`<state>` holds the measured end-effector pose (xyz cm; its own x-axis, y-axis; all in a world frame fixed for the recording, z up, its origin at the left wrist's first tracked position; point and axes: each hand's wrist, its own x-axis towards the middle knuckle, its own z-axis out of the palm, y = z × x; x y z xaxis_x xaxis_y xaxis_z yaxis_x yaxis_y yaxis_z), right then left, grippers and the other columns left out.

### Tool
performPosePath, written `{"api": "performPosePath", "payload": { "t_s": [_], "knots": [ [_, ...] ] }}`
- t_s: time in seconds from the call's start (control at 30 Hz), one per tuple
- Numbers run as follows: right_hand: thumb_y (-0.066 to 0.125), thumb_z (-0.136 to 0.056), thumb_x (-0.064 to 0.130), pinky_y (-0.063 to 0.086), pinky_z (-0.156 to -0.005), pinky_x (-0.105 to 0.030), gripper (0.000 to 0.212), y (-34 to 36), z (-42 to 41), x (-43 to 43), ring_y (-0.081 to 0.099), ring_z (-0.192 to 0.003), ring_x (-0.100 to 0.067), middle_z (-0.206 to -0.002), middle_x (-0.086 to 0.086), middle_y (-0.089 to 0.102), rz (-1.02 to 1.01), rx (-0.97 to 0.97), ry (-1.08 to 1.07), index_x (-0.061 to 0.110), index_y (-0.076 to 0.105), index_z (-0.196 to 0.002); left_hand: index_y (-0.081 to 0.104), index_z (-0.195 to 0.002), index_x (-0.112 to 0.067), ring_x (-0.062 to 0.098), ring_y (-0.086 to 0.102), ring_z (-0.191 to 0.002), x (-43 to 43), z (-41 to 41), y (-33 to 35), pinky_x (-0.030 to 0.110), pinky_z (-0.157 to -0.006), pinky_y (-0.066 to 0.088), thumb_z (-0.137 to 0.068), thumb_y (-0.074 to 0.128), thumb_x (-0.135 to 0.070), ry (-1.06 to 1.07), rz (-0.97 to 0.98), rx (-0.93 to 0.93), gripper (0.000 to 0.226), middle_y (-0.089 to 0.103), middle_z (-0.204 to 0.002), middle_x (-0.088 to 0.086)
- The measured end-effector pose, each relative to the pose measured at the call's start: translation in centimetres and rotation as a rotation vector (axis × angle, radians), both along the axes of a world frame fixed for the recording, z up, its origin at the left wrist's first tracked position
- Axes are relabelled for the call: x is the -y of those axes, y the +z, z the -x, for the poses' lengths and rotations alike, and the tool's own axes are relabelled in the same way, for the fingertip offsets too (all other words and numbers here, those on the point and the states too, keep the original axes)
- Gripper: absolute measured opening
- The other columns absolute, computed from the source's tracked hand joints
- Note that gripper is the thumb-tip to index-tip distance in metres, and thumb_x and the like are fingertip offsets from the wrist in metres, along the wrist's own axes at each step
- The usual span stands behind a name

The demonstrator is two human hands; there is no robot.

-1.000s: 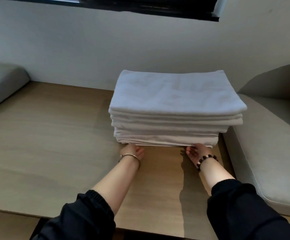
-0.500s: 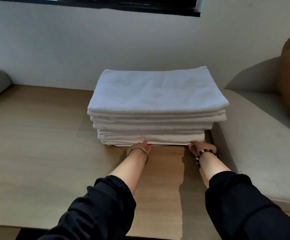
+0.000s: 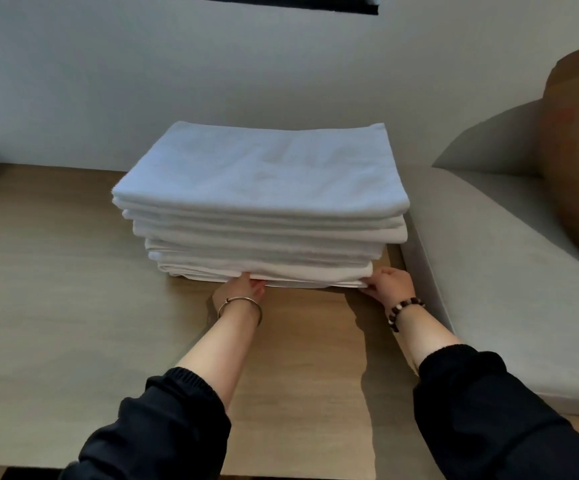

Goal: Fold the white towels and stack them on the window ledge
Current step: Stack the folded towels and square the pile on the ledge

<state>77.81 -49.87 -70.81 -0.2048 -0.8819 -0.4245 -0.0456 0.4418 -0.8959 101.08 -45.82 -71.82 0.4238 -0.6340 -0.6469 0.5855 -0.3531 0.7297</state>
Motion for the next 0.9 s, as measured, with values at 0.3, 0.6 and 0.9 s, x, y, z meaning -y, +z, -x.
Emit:
{"api": "performPosePath", "payload": {
  "t_s": [0.3,0.6,0.9],
  "knots": [
    [0.046,-0.095,0.004,0.044,-0.037,-0.015,0.014,1.0,-0.5,-0.8,0.055,-0.041,-0.009,-0.065,-0.007,0.057,-0.261,0.584,-0.103,0.002,0.055,-0.084,0.075,-0.092,-0.013,0.017,0.064,-0.082,-2.1,6.1,-1.0,0.028,-0.075,0.052,-0.087,0.057,-0.010,-0.648,0.372,1.164,0.019,0.070,-0.085,0.002],
    [0.055,-0.091,0.008,0.041,-0.059,-0.026,0.009,1.1,0.8,-0.5,0.052,-0.069,-0.014,-0.074,-0.005,0.057,-0.128,0.292,0.063,0.008,0.063,-0.086,0.050,-0.120,-0.012,0.024,0.048,-0.100,1.0,6.4,-2.1,0.038,-0.083,0.049,-0.060,0.082,-0.008,-0.532,0.905,2.132,0.069,0.064,-0.108,0.011],
    [0.045,-0.097,0.010,0.044,-0.086,-0.028,0.019,-0.7,0.7,-0.5,0.055,-0.112,-0.017,-0.118,-0.009,0.062,0.010,0.434,0.105,0.007,0.060,-0.110,0.047,-0.118,-0.013,0.026,0.064,-0.075,3.7,6.6,-1.4,0.033,-0.059,0.054,-0.063,0.076,-0.005,-0.531,0.989,2.267,0.062,0.066,-0.092,0.012]
  ]
}}
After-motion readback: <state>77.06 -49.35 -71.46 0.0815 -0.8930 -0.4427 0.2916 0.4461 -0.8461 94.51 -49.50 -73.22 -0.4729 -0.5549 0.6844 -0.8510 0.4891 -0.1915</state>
